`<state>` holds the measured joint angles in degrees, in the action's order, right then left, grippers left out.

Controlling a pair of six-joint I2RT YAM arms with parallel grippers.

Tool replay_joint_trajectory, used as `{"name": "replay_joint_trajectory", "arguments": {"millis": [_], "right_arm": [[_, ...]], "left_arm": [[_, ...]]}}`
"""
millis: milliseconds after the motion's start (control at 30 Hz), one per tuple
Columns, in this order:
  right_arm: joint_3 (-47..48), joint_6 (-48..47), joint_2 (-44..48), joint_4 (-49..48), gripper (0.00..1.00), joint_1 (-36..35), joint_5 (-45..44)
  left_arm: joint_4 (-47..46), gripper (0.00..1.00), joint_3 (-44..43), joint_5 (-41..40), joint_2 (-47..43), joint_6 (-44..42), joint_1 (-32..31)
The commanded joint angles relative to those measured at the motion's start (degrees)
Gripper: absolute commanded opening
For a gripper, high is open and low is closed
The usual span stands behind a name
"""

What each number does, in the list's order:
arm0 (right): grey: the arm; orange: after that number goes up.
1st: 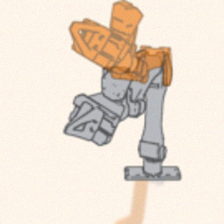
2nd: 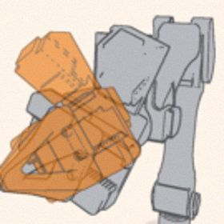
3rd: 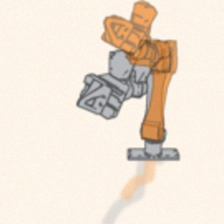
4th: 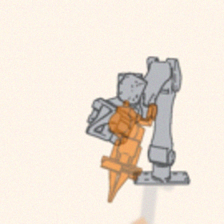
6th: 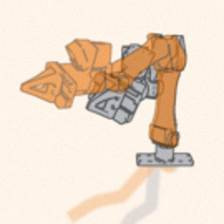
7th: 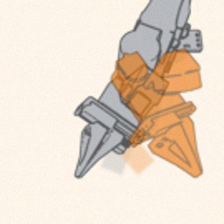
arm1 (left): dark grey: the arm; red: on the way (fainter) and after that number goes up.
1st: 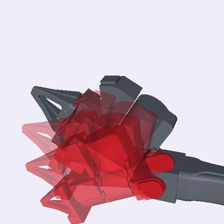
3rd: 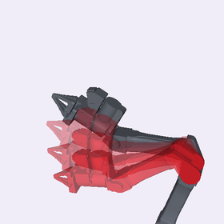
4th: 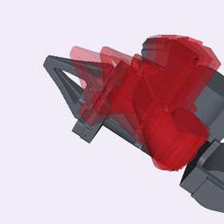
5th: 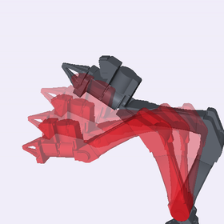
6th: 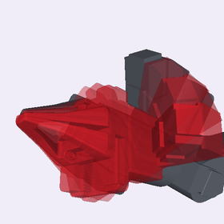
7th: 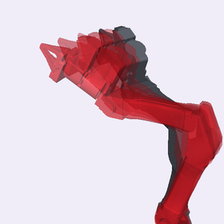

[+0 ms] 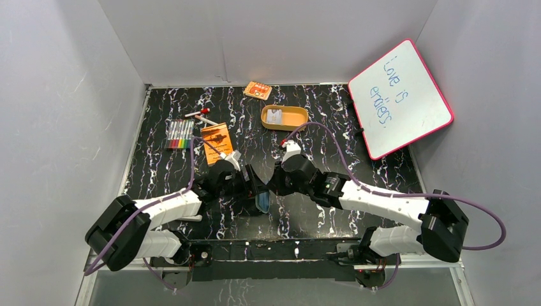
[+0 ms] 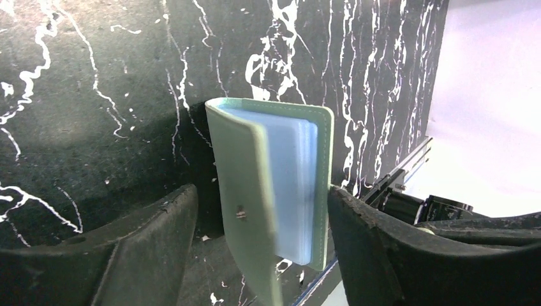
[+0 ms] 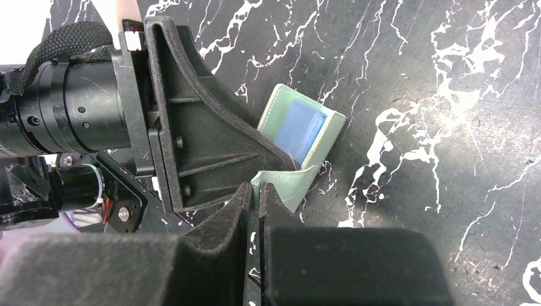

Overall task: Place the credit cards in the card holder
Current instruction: Open the card holder at the center of the board.

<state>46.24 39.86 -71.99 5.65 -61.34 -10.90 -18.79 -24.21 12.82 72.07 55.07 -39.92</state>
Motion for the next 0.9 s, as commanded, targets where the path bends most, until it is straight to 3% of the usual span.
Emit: {"name": "replay_joint_trajectory", "arguments": {"millis": [0,267,400,433,567,633,867], "right_arm": [[0.13,-0.08,2.63,-4.51,0.00,-0.09,0.82],[-2.02,0.72,3.72,-4.35,0.00,-0.03,-0.75],[-2.79,0.93,4.29,-4.16,0.00,-0.07,-1.39],[-2.94,0.96,4.45,-4.16,0.00,-0.07,-1.53],[-3.25,1.02,4.78,-3.99,0.00,-0.06,-1.77],[-3.33,1.03,4.98,-3.82,0.00,-0.07,-1.97],[-4.19,0.79,6.44,-2.78,0.00,-0.09,-3.27]], "left_arm": [[2.17,0.67,-2.24,-0.63,-0.51,-1.36,0.03],[2.36,0.34,-1.47,-0.73,-0.21,-1.30,0.02],[2.34,0.29,-1.37,-0.69,-0.25,-1.19,0.03],[2.42,0.31,-1.45,-0.65,-0.31,-1.16,0.04],[3.19,0.58,-1.88,-0.60,-1.04,-1.28,0.07],[3.23,0.66,-1.90,-0.75,-1.73,-1.55,0.02],[4.77,0.68,-1.96,-1.51,-0.96,-2.00,0.03]]}}
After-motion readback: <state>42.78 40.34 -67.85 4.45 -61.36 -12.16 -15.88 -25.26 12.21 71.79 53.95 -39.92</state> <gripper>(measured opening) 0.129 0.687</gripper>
